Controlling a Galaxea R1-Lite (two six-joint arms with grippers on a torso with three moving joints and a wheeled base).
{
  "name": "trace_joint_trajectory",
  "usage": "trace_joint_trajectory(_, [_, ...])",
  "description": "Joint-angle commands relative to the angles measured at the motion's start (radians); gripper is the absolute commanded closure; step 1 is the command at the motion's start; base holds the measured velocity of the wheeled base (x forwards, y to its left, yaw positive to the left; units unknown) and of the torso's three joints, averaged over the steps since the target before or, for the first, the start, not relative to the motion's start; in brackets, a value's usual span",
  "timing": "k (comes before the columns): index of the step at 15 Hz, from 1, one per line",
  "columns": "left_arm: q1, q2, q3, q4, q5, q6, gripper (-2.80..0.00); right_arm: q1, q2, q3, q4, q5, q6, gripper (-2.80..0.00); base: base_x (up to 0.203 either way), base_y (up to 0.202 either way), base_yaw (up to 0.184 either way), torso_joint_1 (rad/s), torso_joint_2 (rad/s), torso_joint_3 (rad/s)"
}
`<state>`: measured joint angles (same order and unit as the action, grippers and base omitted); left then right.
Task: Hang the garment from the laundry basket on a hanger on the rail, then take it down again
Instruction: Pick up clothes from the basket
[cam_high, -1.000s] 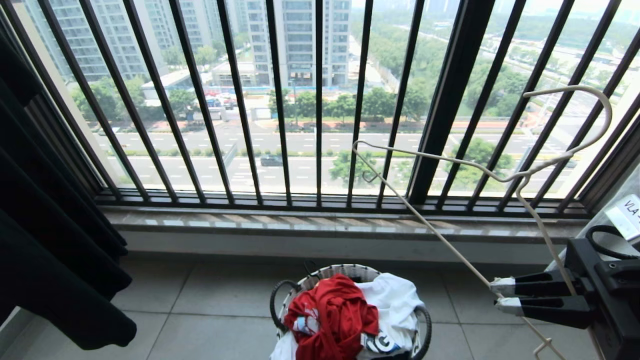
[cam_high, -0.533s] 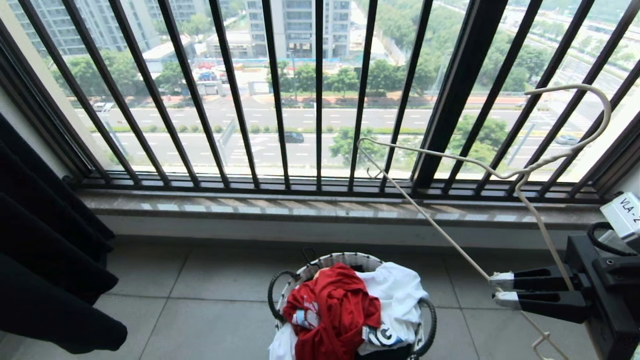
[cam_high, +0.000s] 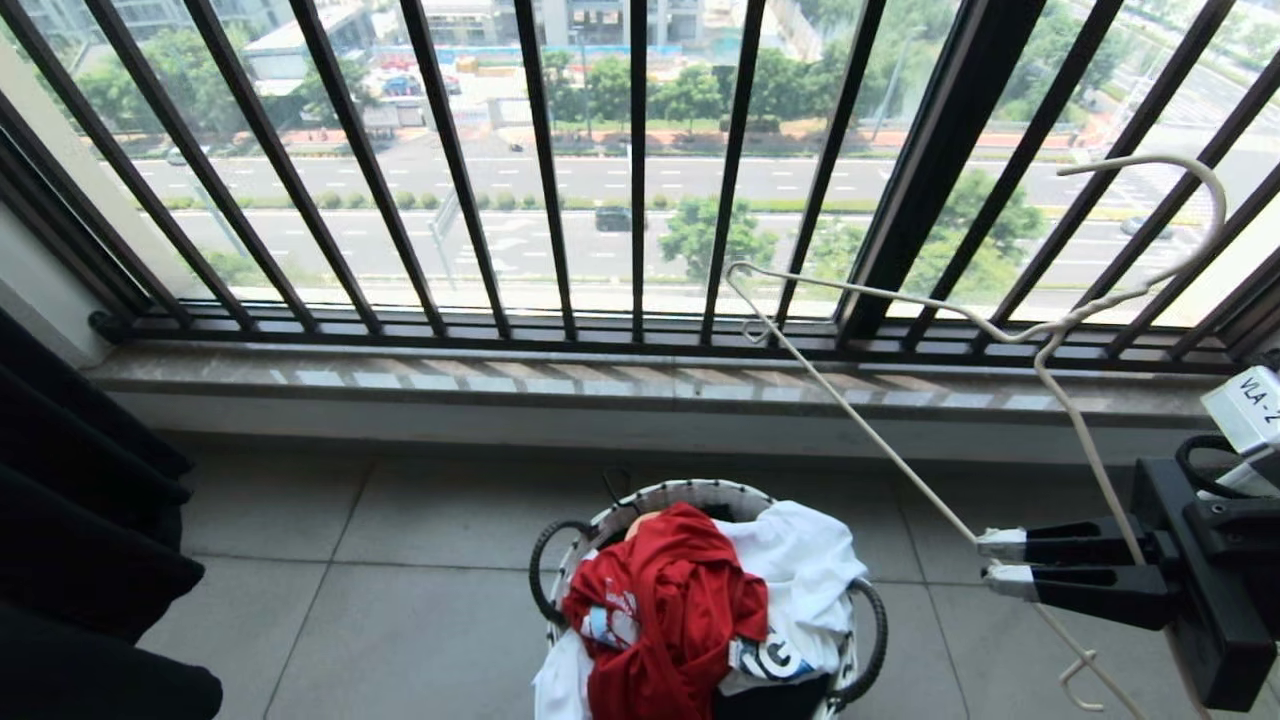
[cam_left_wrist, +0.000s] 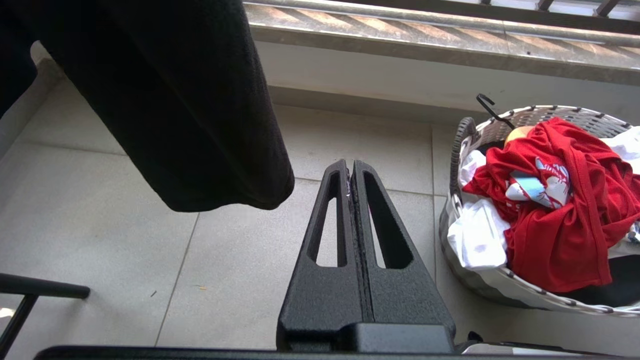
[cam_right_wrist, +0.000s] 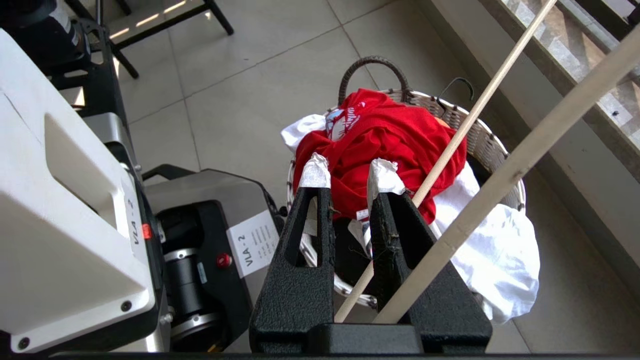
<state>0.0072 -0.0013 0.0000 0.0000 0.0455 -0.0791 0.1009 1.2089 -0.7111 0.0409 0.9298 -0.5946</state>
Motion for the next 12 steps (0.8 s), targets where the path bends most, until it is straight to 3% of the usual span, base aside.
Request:
trace_joint_trajectory(1, [0.000,0.001,0.000,0.000,0.000,-0.001,0.00,0.000,-0.003,0.001,-0.025,0.006,0.040,0.00,0.000,0.000,0.000,0.007,0.00,-0.188])
trace_joint_trajectory(4, [0.000,0.001,0.000,0.002,0.000,0.008,0.00,0.002,-0.015,0.001,-0.050,0.007,0.090,0.00,0.000,0.000,0.000,0.002,0.00,-0.197])
trace_joint_trajectory(12, [0.000,0.001,0.000,0.000,0.007,-0.013,0.00,0.002,-0.010,-0.017,-0.049,0.007,0.119,0.00,0.000,0.000,0.000,0.001,0.00,-0.185])
